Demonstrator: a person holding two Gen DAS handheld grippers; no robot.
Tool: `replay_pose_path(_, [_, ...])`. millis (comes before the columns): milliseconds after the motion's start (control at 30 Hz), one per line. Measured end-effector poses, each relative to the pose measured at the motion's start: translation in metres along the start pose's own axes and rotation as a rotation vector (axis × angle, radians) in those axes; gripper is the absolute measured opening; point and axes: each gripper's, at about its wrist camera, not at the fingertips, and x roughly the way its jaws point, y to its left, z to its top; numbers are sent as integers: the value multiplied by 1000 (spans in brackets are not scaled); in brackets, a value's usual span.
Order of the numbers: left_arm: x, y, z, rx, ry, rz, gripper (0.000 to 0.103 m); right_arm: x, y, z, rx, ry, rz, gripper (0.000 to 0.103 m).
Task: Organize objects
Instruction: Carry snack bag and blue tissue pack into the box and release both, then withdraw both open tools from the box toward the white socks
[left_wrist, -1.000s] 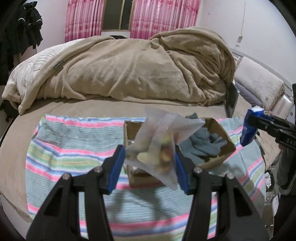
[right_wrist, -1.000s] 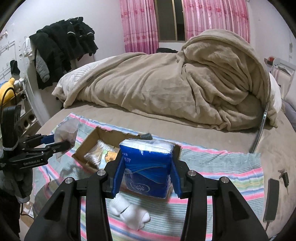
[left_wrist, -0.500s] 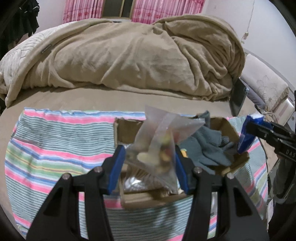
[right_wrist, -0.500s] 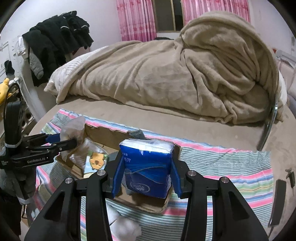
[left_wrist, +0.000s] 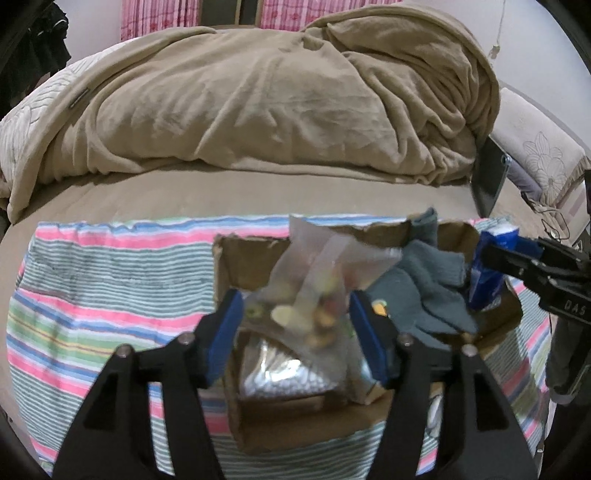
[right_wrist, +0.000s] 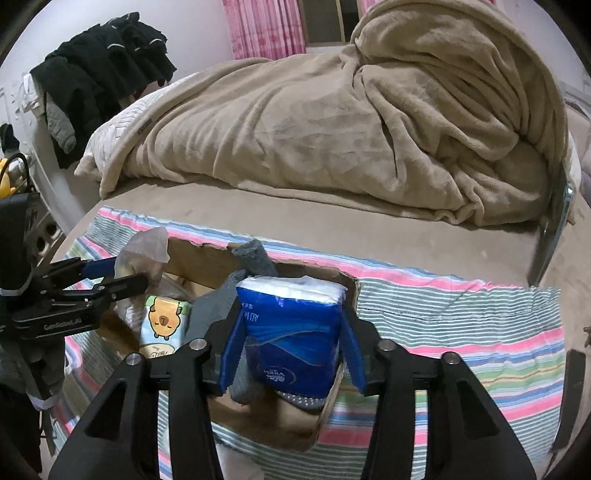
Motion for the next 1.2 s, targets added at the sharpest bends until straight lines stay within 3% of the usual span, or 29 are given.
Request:
replay_pose_path(100, [-3,-1,0,-2,-3,-3,68,-2,-3,0,5,-14,-10,71])
replay_pose_path(433, [-35,5,6,8,-97,25,73,-11,-22,7,60,-59,-46,71])
replay_pose_path(567, [-26,14,9,4,-108,109,80,-1,-31,6,74,-36,-78,71])
replay_pose_path(633, [-13,15,8,20,-78,121,80,7,-35,3,76,-13,-89,71])
replay_pose_path(867, [23,2,2,76,38,64,85,29,-38,-10,72,53,-94,71])
replay_pose_path(933, [24,-4,-1,93,27,93,85,29,-38,-10,71,49,-93,71])
replay_pose_path(1200, [-9,1,-5,45,-18,63,85,2,-27,-13,65,6,-82,71])
